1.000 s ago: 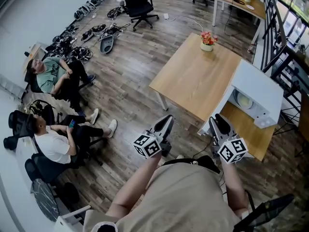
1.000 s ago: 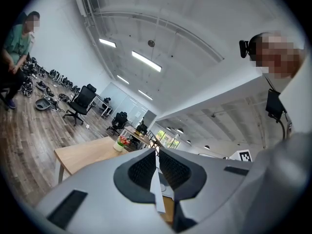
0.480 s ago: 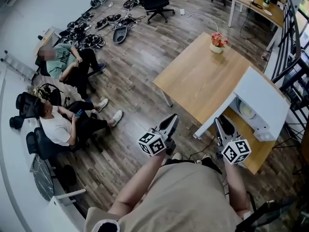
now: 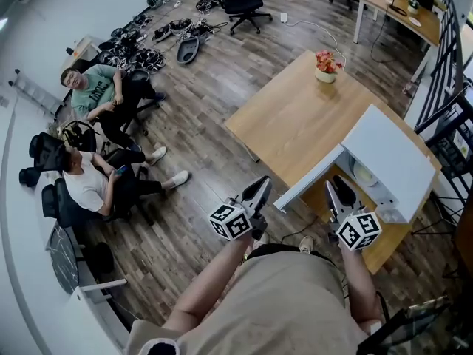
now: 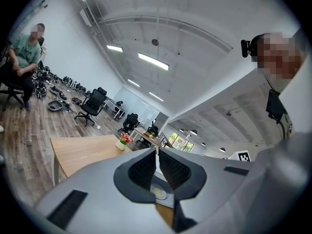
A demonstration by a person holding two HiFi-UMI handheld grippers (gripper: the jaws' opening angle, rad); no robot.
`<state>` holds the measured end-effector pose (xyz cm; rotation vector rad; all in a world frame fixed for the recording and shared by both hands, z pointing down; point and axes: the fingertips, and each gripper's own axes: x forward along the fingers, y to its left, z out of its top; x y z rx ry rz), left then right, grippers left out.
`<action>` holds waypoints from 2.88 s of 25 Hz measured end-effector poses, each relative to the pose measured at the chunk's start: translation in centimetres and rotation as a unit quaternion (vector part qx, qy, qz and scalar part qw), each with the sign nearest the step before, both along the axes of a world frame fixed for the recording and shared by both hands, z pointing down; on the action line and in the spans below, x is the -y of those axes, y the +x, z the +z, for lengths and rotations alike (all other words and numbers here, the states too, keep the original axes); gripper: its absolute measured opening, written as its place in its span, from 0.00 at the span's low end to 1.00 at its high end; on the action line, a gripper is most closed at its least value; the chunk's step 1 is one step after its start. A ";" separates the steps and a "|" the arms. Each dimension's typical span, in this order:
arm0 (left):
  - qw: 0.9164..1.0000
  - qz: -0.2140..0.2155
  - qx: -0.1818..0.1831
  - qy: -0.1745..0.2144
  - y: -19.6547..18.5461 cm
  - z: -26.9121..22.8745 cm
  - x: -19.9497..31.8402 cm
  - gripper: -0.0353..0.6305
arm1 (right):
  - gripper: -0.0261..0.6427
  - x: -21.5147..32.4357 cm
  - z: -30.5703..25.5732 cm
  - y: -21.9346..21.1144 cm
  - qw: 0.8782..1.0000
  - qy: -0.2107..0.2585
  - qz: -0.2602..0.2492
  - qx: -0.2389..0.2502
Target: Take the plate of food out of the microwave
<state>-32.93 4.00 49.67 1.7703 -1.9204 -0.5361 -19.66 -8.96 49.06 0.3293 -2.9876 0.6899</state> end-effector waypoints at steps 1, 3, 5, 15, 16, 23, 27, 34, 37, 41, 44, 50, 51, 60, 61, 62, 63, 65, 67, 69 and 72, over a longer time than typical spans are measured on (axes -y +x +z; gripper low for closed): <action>1.000 0.000 0.001 -0.002 0.5 0.0 0.4 0.06 | 0.24 0.3 0.1 0.5 1.000 -0.002 0.001 0.001; 1.000 0.002 0.003 -0.005 1.7 0.2 1.1 0.06 | 0.24 1.0 0.4 1.6 1.000 -0.007 0.004 0.002; 1.000 0.006 0.004 -0.008 3.0 0.2 1.8 0.06 | 0.24 1.7 0.5 2.9 1.000 -0.011 0.011 0.002; 0.999 0.034 -0.007 -0.017 9.5 1.4 5.8 0.06 | 0.24 5.1 2.2 9.7 0.998 -0.030 0.055 -0.007; 0.999 0.038 -0.007 -0.018 10.0 1.5 6.0 0.06 | 0.24 5.3 2.3 10.3 0.998 -0.031 0.060 -0.009; 0.997 0.071 -0.003 -0.028 13.1 2.5 7.6 0.06 | 0.24 6.2 3.6 14.1 0.994 -0.042 0.099 -0.021; 0.995 0.092 0.003 -0.027 14.3 2.7 8.6 0.06 | 0.24 6.3 4.5 15.7 0.992 -0.044 0.116 -0.030; 0.990 0.134 -0.005 -0.046 16.4 4.3 9.6 0.06 | 0.24 6.8 6.2 18.2 0.985 -0.052 0.157 -0.043; 0.986 0.156 0.009 -0.049 16.0 4.1 10.3 0.06 | 0.24 6.8 6.6 18.6 0.981 -0.055 0.179 -0.046; 0.982 0.180 0.016 -0.055 16.0 4.1 10.7 0.06 | 0.24 6.5 7.9 18.8 0.976 -0.064 0.202 -0.052; 0.978 0.198 0.026 -0.063 15.9 4.3 11.5 0.06 | 0.24 6.8 8.6 18.7 0.972 -0.073 0.218 -0.052; 0.968 0.237 0.026 -0.078 17.7 5.6 12.2 0.06 | 0.24 6.5 10.3 20.1 0.960 -0.095 0.253 -0.067; 0.967 0.241 0.026 -0.081 18.0 5.8 12.2 0.06 | 0.24 6.5 10.7 20.2 0.958 -0.100 0.258 -0.069; 0.959 0.265 0.034 -0.098 19.3 7.6 13.2 0.06 | 0.24 8.1 15.4 20.8 0.935 -0.165 0.305 -0.072; 0.958 0.266 0.034 -0.100 19.3 7.8 13.3 0.06 | 0.24 8.3 15.9 20.8 0.933 -0.168 0.309 -0.073; 0.958 0.267 0.035 -0.101 19.3 7.9 13.4 0.06 | 0.24 8.6 16.4 20.7 0.931 -0.169 0.313 -0.076; 0.957 0.268 0.036 -0.103 19.2 8.0 13.5 0.06 | 0.24 8.8 16.9 20.5 0.930 -0.169 0.316 -0.079; 0.956 0.269 0.038 -0.107 19.3 8.4 13.7 0.06 | 0.24 9.4 18.2 20.2 0.927 -0.169 0.323 -0.087; 0.956 0.270 0.039 -0.113 19.3 9.0 14.0 0.06 | 0.24 10.0 19.6 20.0 0.923 -0.174 0.331 -0.093; 0.955 0.268 0.039 -0.118 19.2 9.5 14.5 0.06 | 0.24 10.9 21.0 19.7 0.916 -0.185 0.343 -0.094; 0.955 0.264 0.038 -0.129 19.1 10.4 15.4 0.06 | 0.24 12.2 23.0 19.6 0.904 -0.207 0.363 -0.086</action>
